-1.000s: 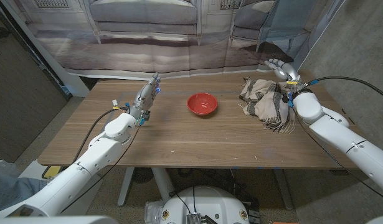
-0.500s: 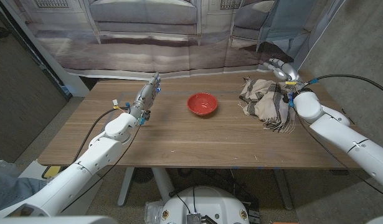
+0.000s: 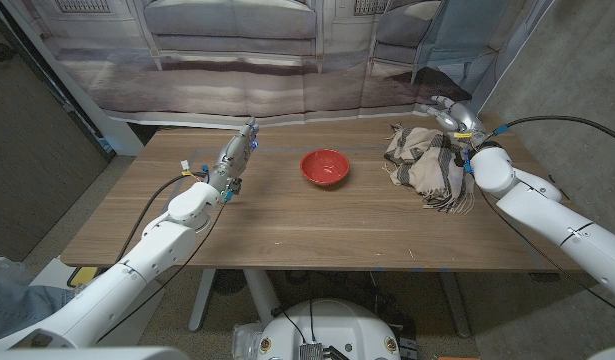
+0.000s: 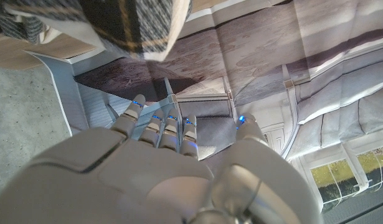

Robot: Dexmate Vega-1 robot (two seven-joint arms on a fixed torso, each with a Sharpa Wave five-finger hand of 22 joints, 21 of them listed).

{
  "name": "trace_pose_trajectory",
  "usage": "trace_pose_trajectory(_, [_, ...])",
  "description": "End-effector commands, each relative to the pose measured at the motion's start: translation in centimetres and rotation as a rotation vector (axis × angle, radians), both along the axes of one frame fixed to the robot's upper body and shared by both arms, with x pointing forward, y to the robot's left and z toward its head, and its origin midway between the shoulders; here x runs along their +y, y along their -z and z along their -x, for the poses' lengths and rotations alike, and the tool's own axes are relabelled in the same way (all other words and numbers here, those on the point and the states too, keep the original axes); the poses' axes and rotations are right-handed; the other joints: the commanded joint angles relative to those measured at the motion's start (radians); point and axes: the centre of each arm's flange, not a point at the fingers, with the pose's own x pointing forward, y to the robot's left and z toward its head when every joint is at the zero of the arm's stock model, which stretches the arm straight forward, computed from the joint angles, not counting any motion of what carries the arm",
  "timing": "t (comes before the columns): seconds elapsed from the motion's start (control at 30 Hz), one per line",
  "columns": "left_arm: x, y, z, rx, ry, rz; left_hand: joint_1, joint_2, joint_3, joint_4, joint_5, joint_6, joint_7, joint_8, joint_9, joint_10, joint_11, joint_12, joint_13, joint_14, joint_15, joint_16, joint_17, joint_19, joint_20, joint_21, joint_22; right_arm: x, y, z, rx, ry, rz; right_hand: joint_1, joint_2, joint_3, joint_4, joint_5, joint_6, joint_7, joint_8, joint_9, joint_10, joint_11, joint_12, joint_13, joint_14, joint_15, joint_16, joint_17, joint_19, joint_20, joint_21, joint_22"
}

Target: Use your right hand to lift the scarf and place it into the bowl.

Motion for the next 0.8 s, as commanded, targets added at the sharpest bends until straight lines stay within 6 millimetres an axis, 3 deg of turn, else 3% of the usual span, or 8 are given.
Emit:
trace_pose_trajectory(0.03, [0.14,0.00,0.26,-0.003,-0.002,-0.002,0.002,0.007,-0.004,-0.002,0.003,0.004,0.001,0.006,0.004,0.002,-0.002,0.002,0.001,-0.015,0.004,0.001,0.004,-0.085,0.007,0.000,0.006,0.32,-0.01,0.14,0.012,0.066,0.061,0.005,-0.009,-0.003,-0.004,0.007,-0.003,-0.008,-0.001,0.005,-0.012,-0.003,-0.001,0.006,-0.011,0.004,-0.001,0.002,-0.005,0.023,-0.006,0.003])
trace_pose_trajectory(0.4, [0.34,-0.20,0.69,-0.007,-0.011,-0.006,0.002,0.009,-0.006,-0.002,0.003,0.006,0.001,0.005,0.004,0.003,-0.004,0.002,0.001,-0.015,0.005,0.000,0.004,-0.085,0.007,0.000,0.006,0.78,-0.04,0.09,0.029,0.117,0.115,0.006,-0.016,-0.006,-0.003,0.010,-0.010,-0.015,0.000,0.005,-0.026,-0.007,-0.004,0.007,-0.031,0.011,-0.001,0.003,-0.017,0.070,-0.006,0.004])
trace_pose_trajectory(0.8, [0.38,-0.12,0.90,-0.009,-0.012,-0.004,0.002,0.009,-0.008,-0.002,0.002,0.006,0.000,0.004,0.004,0.003,-0.004,0.002,0.001,-0.014,0.005,0.000,0.004,-0.086,0.010,0.000,0.006,0.93,0.09,0.29,0.056,0.165,0.140,0.006,-0.024,-0.009,-0.002,0.012,-0.017,-0.022,0.000,0.005,-0.042,-0.003,-0.006,0.008,-0.048,0.027,-0.001,0.004,-0.023,0.082,-0.003,0.005])
